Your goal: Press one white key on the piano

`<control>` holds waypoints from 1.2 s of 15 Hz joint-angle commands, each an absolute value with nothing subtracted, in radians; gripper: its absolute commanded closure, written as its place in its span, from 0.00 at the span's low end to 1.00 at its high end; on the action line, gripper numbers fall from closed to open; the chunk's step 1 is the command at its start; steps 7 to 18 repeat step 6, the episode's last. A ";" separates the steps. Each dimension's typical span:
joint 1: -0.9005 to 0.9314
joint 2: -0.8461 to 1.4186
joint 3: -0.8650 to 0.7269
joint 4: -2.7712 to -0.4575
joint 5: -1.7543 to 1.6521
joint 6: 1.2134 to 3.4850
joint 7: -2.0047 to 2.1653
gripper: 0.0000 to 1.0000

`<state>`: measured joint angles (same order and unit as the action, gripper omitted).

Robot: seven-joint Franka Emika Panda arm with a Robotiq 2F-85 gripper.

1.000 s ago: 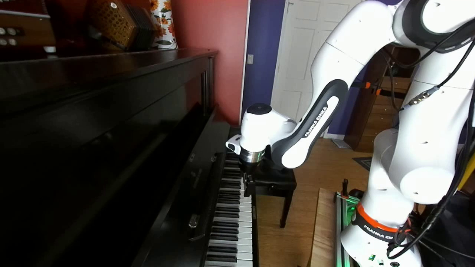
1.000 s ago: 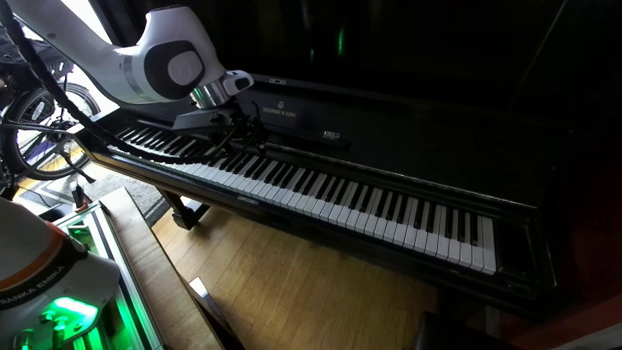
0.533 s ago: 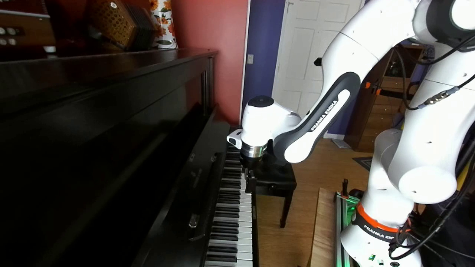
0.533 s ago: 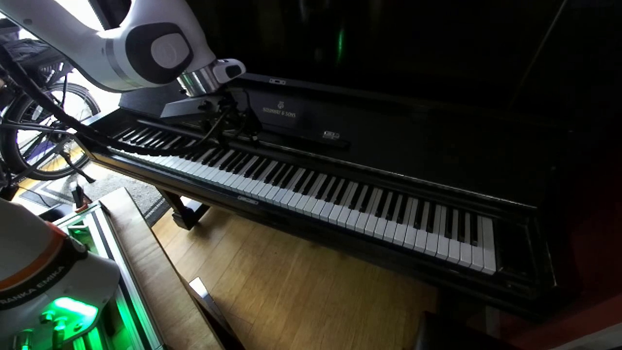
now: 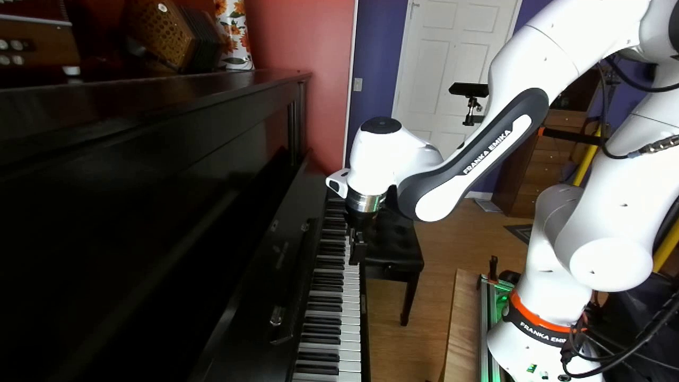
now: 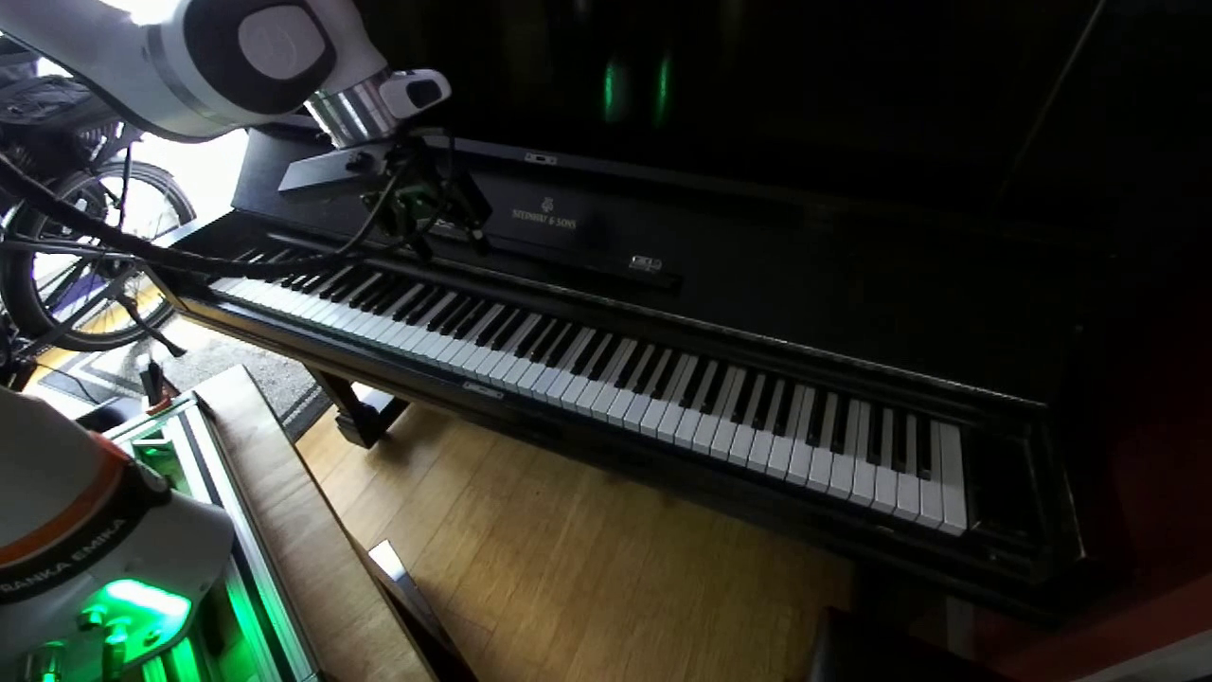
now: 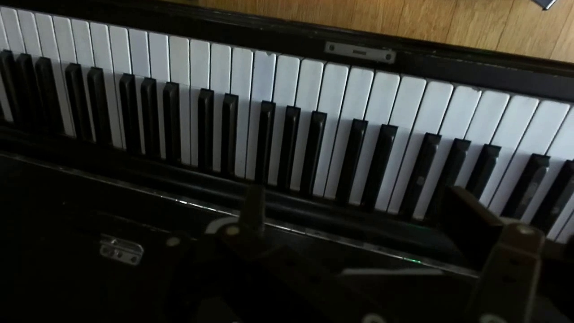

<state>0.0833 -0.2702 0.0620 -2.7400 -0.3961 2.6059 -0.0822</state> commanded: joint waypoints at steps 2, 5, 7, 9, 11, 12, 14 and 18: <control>0.082 -0.325 0.088 -2.744 -0.351 2.567 -0.085 0.00; 0.072 -0.310 0.093 -2.739 -0.361 2.593 -0.085 0.00; 0.072 -0.311 0.093 -2.739 -0.360 2.592 -0.085 0.00; 0.072 -0.311 0.093 -2.739 -0.360 2.592 -0.085 0.00; 0.072 -0.311 0.093 -2.739 -0.360 2.592 -0.085 0.00; 0.072 -0.311 0.093 -2.739 -0.360 2.592 -0.085 0.00; 0.072 -0.311 0.093 -2.739 -0.360 2.592 -0.085 0.00; 0.072 -0.311 0.093 -2.739 -0.360 2.592 -0.085 0.00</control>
